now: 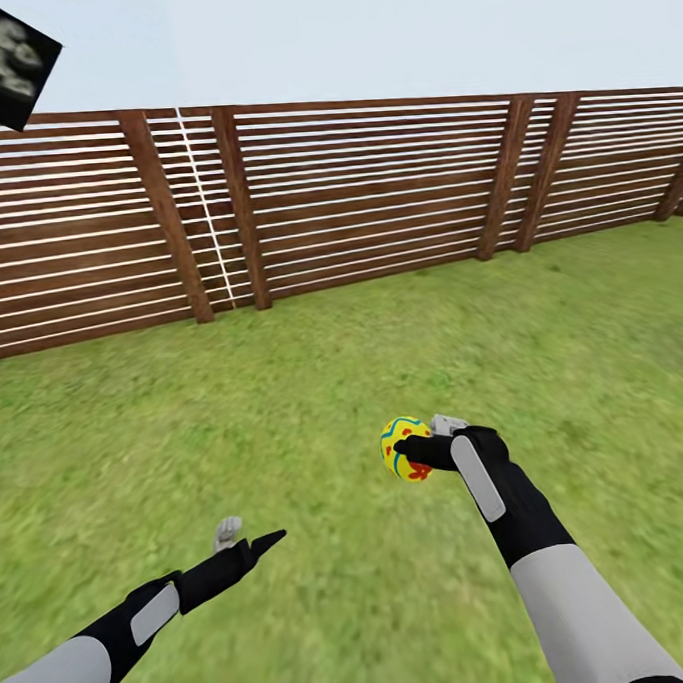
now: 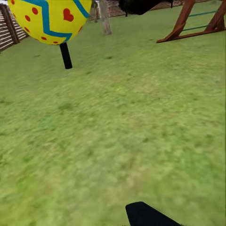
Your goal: Take the three Easter eggs out of the wicker basket on the lawn in the garden, then place them on the lawn next to a single tree (choose any tree) so that all three eggs are next to the same tree and none are left in the basket.
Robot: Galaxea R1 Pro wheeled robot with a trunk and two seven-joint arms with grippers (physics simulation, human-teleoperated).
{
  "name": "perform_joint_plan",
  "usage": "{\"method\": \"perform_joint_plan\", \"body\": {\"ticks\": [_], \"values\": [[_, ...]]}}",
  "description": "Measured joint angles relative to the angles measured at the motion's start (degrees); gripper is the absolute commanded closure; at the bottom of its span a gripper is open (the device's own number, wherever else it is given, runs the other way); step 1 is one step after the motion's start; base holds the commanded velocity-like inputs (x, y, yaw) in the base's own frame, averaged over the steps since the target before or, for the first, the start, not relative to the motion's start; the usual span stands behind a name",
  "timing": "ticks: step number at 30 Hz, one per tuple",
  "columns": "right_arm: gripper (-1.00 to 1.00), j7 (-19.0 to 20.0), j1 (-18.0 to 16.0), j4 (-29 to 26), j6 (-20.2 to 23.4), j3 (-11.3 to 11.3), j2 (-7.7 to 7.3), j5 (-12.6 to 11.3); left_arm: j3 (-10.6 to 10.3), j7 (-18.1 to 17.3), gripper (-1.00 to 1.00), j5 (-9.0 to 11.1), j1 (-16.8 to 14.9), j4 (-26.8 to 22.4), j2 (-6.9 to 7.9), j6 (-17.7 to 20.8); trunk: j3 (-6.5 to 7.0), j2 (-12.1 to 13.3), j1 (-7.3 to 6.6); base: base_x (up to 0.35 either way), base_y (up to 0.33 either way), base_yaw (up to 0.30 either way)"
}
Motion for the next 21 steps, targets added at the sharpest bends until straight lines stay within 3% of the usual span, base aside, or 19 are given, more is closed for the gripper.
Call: {"method": "perform_joint_plan", "body": {"ticks": [21], "values": [[1.00,0.0,0.0,0.1,-0.1,-0.1,0.00,0.2,0.0,-0.1,-1.00,0.0,0.0,-0.1,-0.09,0.1,0.00,0.0,0.00,0.304,-0.204,0.269]]}}
